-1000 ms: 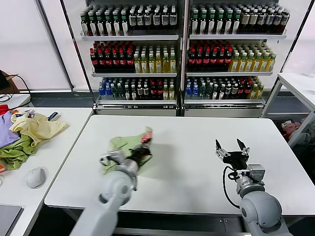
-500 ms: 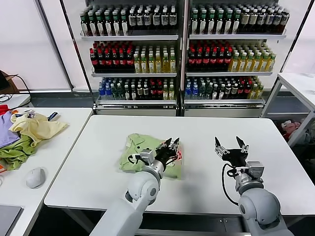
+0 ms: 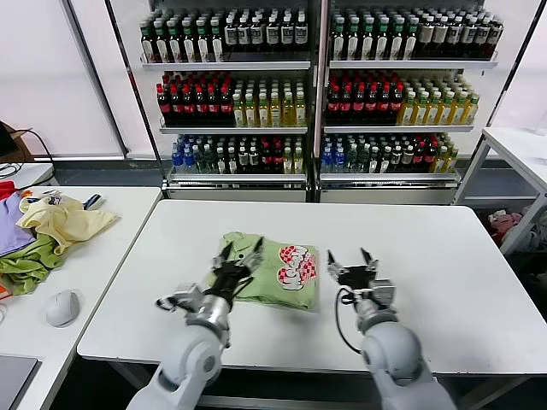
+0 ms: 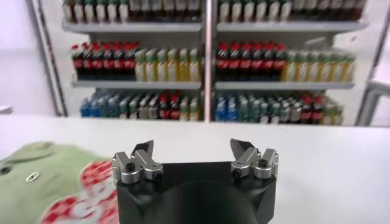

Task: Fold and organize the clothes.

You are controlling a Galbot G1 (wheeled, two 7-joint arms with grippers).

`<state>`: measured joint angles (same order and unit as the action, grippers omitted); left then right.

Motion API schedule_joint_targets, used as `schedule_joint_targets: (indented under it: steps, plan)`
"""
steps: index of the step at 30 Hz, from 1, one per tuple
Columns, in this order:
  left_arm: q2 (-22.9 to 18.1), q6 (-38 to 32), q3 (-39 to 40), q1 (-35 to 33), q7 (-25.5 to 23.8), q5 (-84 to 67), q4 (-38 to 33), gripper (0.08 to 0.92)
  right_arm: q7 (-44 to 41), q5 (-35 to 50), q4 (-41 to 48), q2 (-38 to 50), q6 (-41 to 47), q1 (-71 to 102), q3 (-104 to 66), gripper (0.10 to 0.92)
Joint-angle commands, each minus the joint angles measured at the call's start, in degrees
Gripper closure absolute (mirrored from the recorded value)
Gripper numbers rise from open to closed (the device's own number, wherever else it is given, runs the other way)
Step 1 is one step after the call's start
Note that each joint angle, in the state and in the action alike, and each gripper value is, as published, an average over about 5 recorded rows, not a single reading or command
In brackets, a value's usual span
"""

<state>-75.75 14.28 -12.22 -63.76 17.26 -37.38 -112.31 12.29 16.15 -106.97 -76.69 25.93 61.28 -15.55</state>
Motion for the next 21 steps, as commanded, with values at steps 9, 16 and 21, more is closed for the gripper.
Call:
schedule_joint_targets:
  steps: [9,16,21]
  plan:
    - [2.05,-4.79,-11.8,-13.95,-0.08,3.49,-6.35,0.177,5.93,-6.03,20.96,-10.88,3.71,-9.76,10.29,0.203]
    - [1.72,-4.66,-10.8,-13.97,-0.07,4.01,-6.16,0.177,4.68,-4.48,20.71,-9.71,4.61,-9.58,8.6,0.292]
    - [1.8,-4.53,-10.49,-14.22,-0.07,3.99,-6.38,0.177,2.43,-5.04,20.01,-7.48,3.7,-10.24,7.0,0.438]
